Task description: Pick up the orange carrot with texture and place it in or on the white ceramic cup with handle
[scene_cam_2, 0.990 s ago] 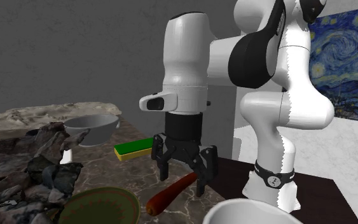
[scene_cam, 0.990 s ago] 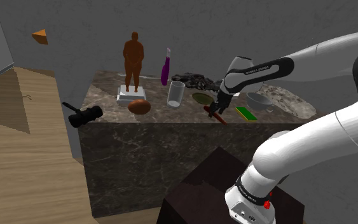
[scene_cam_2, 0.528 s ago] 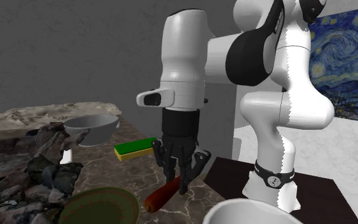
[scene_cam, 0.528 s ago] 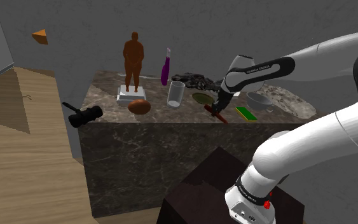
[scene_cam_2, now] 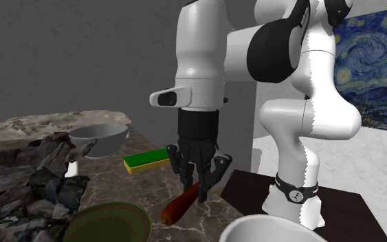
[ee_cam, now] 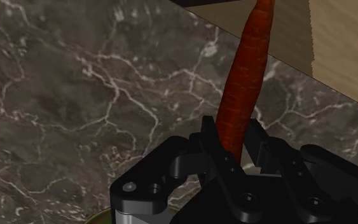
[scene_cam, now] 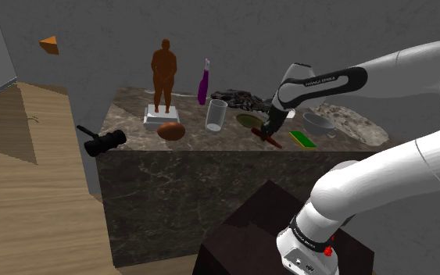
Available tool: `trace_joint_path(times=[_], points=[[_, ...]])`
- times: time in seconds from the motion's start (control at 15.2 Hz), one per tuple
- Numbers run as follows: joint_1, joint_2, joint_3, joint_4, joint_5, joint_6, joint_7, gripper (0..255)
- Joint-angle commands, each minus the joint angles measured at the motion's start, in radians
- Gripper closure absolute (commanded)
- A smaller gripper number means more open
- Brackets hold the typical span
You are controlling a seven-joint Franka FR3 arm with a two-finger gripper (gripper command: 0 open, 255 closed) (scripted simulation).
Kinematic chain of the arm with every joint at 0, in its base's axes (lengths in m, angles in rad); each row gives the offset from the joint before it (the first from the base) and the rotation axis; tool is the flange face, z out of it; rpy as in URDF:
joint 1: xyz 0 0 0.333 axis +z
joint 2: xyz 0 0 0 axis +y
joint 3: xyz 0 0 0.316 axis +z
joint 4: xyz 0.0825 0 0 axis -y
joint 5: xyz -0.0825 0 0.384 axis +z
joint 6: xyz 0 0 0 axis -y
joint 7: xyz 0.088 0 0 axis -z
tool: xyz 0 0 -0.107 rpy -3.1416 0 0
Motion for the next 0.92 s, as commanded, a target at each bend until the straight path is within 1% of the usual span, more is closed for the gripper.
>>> trace_joint_path(times=[0.0, 0.86], points=[[-0.001, -0.017, 0.007, 0.014, 0.001, -0.032, 0.003, 255], [0.002, -0.088, 0.046, 0.143, 0.019, -0.231, 0.009, 255]])
